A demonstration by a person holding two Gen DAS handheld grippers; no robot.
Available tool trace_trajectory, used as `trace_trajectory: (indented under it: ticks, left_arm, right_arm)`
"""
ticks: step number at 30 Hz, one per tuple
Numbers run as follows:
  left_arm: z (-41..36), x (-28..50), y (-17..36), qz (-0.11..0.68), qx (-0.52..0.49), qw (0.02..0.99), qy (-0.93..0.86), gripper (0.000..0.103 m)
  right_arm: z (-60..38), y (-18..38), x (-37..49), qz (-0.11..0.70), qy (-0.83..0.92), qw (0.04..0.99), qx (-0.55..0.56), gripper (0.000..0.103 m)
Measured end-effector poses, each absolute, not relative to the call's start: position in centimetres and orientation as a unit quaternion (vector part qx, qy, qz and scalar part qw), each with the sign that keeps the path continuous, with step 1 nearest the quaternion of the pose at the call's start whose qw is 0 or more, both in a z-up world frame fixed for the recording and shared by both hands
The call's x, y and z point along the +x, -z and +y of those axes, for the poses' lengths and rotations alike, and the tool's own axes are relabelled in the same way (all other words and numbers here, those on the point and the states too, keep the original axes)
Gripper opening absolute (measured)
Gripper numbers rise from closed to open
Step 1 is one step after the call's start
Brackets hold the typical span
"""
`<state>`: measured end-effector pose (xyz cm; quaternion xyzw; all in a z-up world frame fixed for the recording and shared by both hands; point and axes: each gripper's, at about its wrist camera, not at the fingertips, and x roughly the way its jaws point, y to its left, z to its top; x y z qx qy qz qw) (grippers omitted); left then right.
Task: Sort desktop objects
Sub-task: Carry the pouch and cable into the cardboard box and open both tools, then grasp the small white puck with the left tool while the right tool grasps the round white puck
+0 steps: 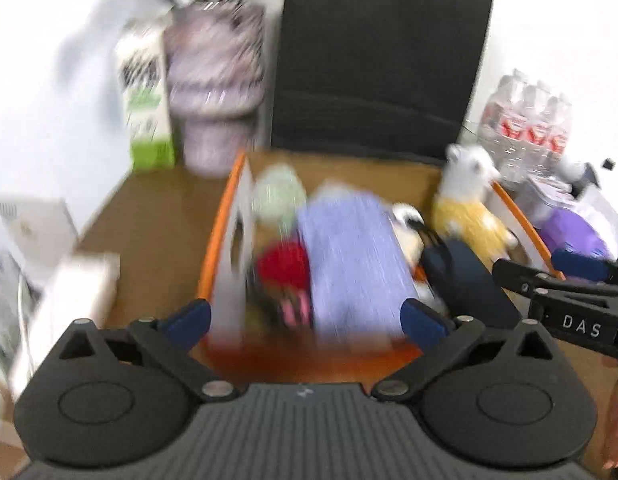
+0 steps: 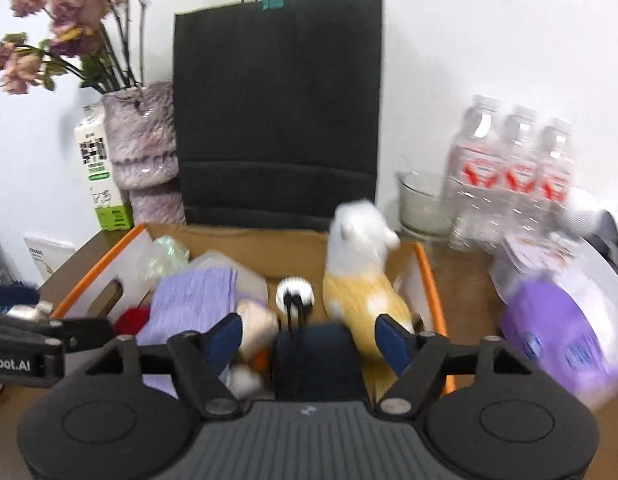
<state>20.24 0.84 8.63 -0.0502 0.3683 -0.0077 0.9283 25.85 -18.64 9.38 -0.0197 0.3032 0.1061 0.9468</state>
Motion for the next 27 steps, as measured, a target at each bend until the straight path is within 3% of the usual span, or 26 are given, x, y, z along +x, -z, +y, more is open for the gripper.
trace_trajectory:
  ticks: [13, 20, 27]
  left_arm:
    - [-1.6, -1.9, -3.9, 0.295, -0.034, 0.955, 0.000, 0.103]
    - [-3.2, -8.5, -2.7, 0.286, -0.037, 0.957, -0.008, 0.103]
    - [-4.4, -9.0, -1.7, 0.292, -0.002, 0.956, -0.003, 0.103]
  right_arm:
    - [-22.6, -4.2, 3.5, 0.310, -0.109, 0.944, 0.021, 0.084]
    - [-23.9, -2.1, -5.1, 0.295, -0.152, 0.943, -0.034, 0.089]
    - [-24.8, -2.3, -8.1, 0.262, -0.142, 0.954, -0.027, 0.094]
